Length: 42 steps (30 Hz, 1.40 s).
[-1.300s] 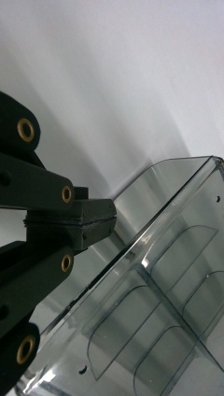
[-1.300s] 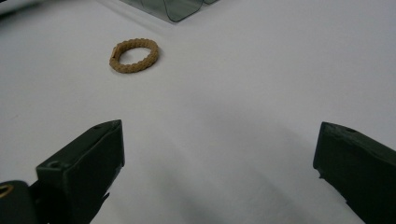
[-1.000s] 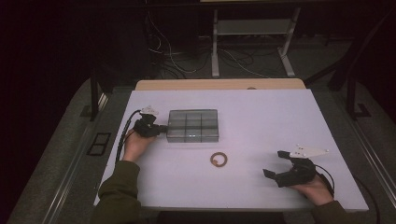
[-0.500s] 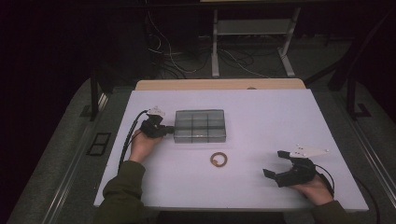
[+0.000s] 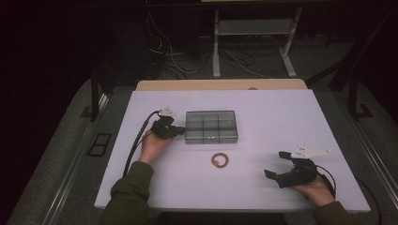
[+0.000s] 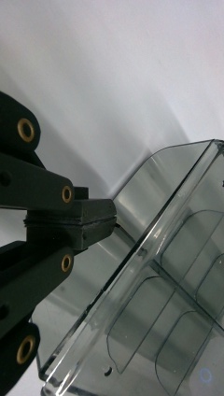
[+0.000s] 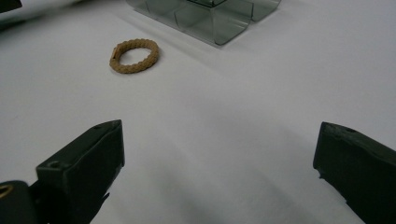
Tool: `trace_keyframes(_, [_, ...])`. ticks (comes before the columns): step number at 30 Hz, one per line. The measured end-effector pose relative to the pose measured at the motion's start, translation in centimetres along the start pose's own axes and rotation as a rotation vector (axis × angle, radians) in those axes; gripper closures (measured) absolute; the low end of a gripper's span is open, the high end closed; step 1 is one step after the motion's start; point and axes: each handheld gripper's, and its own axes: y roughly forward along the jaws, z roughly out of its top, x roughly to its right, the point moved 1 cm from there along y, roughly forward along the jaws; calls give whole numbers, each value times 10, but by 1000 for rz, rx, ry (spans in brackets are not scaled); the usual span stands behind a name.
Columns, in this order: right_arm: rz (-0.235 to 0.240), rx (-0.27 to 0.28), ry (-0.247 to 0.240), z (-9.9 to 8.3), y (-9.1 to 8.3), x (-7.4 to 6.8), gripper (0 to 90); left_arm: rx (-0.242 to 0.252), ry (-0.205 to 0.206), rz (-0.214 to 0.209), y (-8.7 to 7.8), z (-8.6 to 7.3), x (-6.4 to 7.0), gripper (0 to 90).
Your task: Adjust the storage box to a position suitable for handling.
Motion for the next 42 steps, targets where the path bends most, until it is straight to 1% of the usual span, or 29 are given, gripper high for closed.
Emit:
trace_keyframes(1, [-1,0,0,0,0,0,15,-4,8,-1,1,1,1,891])
trace_keyframes(2, [-1,1,0,0,0,0,16,1,2,-6,3,2,3,891])
trace_keyframes(4, [1,0,4,0,0,0,16,-2,12,-12,6,4,5,891])
trace_keyframes(6, [1,0,4,0,0,0,15,-1,7,-16,8,5,7,891])
trace_keyframes(7, [1,0,4,0,0,0,16,-1,20,-25,11,8,10,891])
trace_keyframes(9, [1,0,3,0,0,0,15,-5,30,-30,14,11,13,891])
trace_keyframes(11, [2,0,3,0,0,0,16,-4,31,-36,18,13,16,891])
trace_keyframes(13, [2,-1,2,0,0,0,16,-11,42,-41,21,16,18,891])
trace_keyframes(21, [1,1,5,0,0,0,16,-8,62,-64,34,25,29,891])
trace_keyframes(22, [1,0,5,0,0,0,16,-13,73,-69,37,28,32,891])
trace_keyframes(25, [2,0,5,0,0,0,15,-9,72,-75,41,30,35,891])
trace_keyframes(28, [3,1,5,0,0,0,15,-12,88,-87,47,35,41,891])
trace_keyframes(30, [3,1,6,0,-1,0,15,-6,81,-93,51,37,44,891])
trace_keyframes(32, [3,2,6,0,-1,0,16,-9,92,-95,53,40,45,891])
trace_keyframes(33, [3,1,6,0,-1,0,16,-7,86,-96,54,40,47,891])
trace_keyframes(37, [4,1,6,0,-1,0,15,-10,95,-103,59,44,51,891])
trace_keyframes(39, [3,2,3,0,0,0,15,-9,93,-108,62,46,54,891])
trace_keyframes(41, [3,1,5,0,-1,0,15,-10,111,-111,65,49,55,891])
trace_keyframes(42, [3,1,7,0,-1,0,15,-10,108,-114,66,49,56,891])
